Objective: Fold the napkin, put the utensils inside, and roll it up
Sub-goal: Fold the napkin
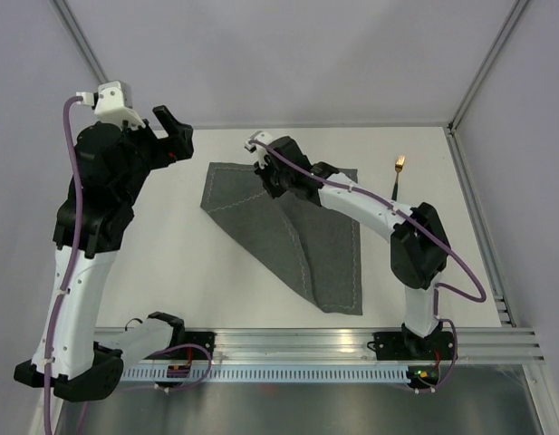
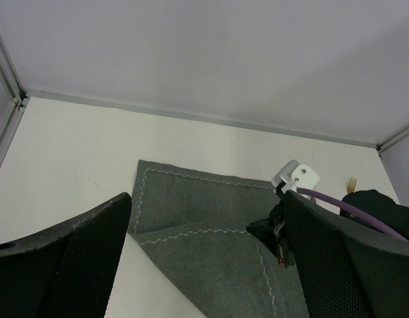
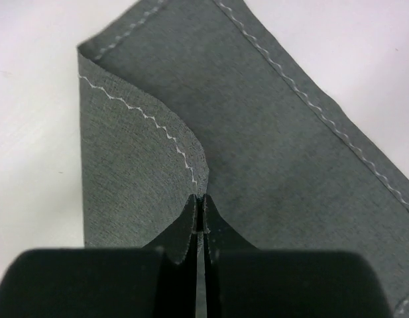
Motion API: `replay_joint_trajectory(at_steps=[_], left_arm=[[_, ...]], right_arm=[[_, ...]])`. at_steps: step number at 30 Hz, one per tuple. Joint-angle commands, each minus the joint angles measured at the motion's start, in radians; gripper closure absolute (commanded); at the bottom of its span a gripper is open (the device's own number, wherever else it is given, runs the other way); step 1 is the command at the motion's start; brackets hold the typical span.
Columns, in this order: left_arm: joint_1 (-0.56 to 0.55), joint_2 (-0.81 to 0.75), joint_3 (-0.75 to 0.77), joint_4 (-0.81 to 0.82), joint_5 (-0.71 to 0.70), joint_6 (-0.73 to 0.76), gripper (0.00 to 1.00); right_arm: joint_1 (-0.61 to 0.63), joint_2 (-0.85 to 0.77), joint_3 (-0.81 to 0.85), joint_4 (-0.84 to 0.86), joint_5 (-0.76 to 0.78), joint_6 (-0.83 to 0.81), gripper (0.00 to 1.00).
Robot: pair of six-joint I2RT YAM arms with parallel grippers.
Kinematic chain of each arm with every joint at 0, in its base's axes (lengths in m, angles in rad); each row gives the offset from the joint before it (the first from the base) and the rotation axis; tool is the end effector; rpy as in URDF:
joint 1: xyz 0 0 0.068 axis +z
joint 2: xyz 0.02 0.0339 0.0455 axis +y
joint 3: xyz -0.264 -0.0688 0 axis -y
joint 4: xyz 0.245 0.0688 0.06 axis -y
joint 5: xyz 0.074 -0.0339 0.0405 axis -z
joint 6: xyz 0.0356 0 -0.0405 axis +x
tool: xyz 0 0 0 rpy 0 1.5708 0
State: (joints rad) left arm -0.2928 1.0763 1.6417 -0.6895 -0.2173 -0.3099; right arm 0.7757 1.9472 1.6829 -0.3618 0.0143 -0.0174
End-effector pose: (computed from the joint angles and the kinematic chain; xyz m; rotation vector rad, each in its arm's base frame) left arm 0.1720 -0.0438 0.5143 -0.1773 1.6898 -0.2671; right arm 0.3273 0.3203 0.2887 -0.8526 2.0572 0.4063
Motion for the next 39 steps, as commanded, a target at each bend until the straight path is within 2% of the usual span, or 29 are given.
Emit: replay_joint_trajectory(at_steps=[1, 17, 39], left_arm=[[0.003, 0.007, -0.020, 0.070, 0.042, -0.035, 0.00], [0.003, 0.053, -0.089, 0.128, 0.073, -0.047, 0.00], [0.003, 0.106, -0.114, 0.154, 0.087, -0.058, 0.00]], right_arm=[[-0.042, -0.053, -0.038, 0.023, 0.001, -0.045, 0.99], [-0.269, -0.059, -0.123, 0.101, 0.003, -0.055, 0.99], [-0.440, -0.041, -0.154, 0.161, 0.000, -0.038, 1.00]])
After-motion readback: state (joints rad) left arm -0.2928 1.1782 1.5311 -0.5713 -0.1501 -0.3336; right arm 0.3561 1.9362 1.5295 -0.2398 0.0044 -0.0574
